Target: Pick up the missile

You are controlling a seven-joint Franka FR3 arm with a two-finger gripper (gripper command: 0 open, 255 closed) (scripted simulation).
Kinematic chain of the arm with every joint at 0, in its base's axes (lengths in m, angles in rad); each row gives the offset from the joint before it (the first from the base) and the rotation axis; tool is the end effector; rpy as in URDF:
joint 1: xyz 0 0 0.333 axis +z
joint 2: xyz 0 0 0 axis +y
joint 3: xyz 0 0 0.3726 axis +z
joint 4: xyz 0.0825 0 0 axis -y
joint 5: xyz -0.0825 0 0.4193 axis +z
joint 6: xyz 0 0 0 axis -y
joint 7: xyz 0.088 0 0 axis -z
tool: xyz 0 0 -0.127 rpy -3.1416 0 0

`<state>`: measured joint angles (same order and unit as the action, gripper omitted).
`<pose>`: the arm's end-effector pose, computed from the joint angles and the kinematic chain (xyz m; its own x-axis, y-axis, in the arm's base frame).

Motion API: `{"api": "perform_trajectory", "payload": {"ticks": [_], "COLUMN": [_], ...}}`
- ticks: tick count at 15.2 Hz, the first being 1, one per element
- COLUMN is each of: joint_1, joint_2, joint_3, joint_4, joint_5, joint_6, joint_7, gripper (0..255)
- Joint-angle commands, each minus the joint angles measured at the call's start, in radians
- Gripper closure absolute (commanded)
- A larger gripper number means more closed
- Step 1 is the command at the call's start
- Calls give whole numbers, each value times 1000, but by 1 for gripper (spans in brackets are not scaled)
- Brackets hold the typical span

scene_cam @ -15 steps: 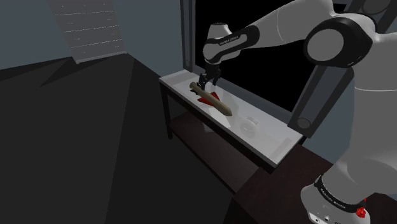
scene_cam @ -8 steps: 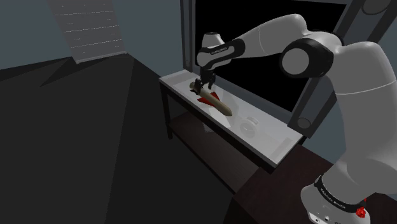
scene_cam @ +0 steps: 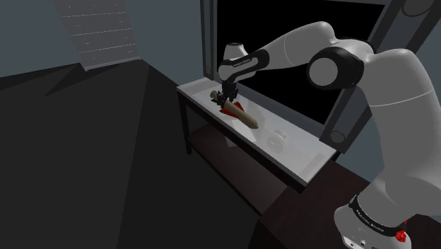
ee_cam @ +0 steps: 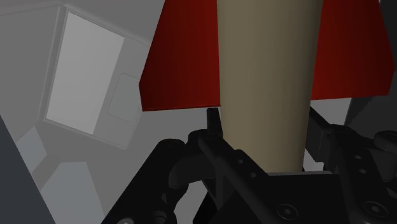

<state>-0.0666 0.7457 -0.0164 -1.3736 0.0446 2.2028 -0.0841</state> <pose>0.8102 -0.0621 0.2834 0.9962 -0.0197 0.0852 -0.0181 -0.9996 -0.0198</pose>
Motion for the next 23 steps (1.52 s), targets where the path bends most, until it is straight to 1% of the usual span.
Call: {"api": "perform_trajectory", "payload": {"ticks": [1, 8, 23], "joint_1": [0, 0, 0], "joint_2": [0, -1, -83], "joint_3": [0, 0, -2], "joint_4": [-1, -2, 67], "joint_5": [0, 0, -3], "joint_6": [1, 1, -150], "joint_7": [0, -1, 5], "gripper": [255, 255, 255]}}
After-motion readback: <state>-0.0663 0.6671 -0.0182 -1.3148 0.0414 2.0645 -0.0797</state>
